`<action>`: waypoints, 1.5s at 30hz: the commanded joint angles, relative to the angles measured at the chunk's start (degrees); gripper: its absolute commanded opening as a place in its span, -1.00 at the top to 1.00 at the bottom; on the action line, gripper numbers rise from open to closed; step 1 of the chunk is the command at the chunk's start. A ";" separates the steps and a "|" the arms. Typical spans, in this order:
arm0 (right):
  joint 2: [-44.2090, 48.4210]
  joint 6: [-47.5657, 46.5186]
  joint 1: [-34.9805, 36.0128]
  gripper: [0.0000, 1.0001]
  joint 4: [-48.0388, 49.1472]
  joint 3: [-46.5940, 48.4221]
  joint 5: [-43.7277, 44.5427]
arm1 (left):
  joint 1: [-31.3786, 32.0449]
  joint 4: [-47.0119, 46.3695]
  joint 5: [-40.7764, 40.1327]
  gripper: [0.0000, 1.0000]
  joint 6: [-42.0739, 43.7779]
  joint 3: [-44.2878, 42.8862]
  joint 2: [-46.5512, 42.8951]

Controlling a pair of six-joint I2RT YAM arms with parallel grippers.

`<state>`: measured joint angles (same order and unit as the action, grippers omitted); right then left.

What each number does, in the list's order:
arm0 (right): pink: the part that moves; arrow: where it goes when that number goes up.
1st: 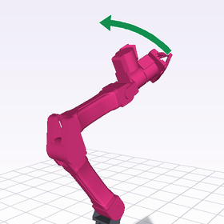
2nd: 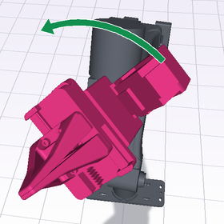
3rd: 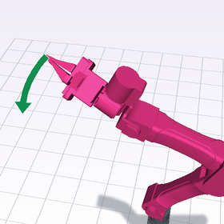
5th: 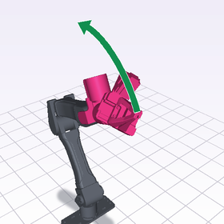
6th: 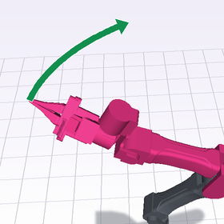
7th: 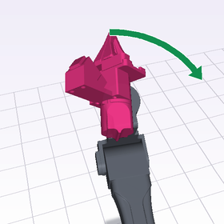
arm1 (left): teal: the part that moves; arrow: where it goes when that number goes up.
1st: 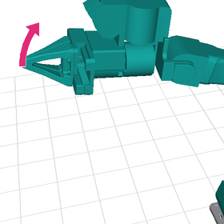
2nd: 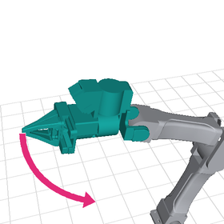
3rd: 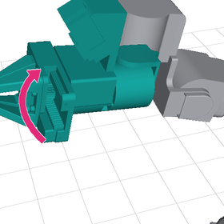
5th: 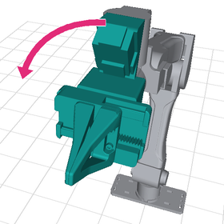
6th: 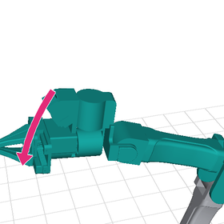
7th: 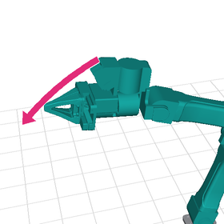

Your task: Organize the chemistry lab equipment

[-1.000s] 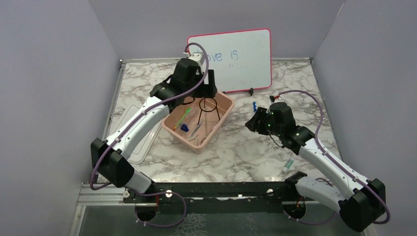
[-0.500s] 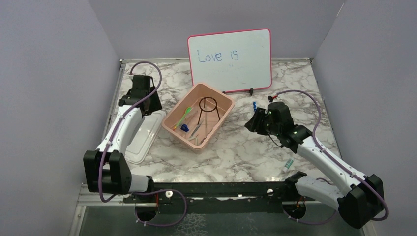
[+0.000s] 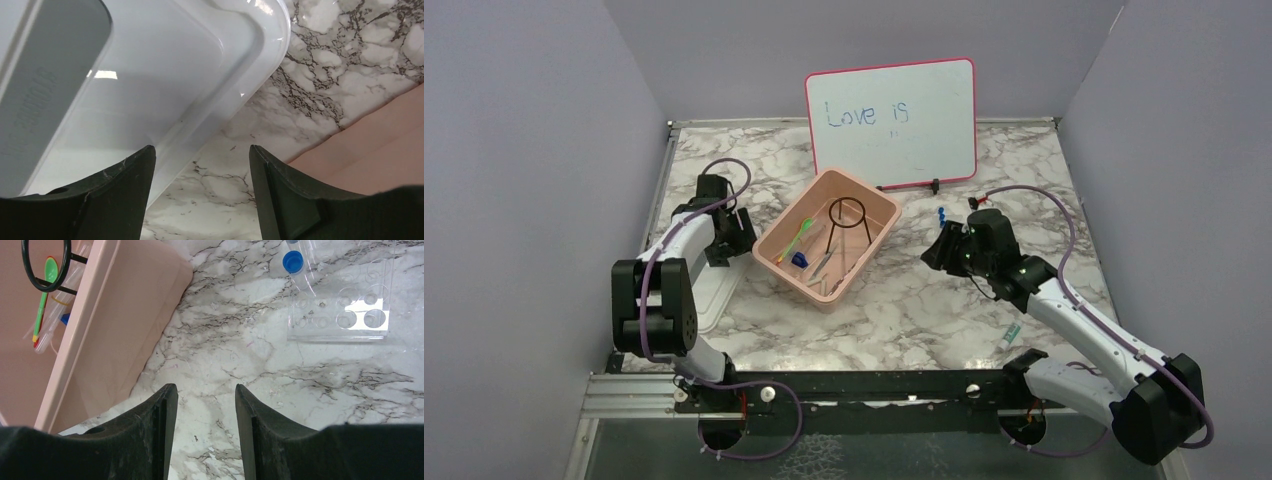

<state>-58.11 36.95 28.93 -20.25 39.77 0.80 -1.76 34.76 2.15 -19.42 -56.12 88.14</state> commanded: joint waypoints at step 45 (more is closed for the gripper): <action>2.81 0.17 -0.01 0.01 2.47 -2.00 -0.39 | 4.33 0.25 -6.21 0.58 3.96 -9.61 15.28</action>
<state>-55.79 37.08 28.93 -19.38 38.15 0.78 2.48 33.47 -2.81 -15.92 -64.88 100.95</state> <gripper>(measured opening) 0.497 0.314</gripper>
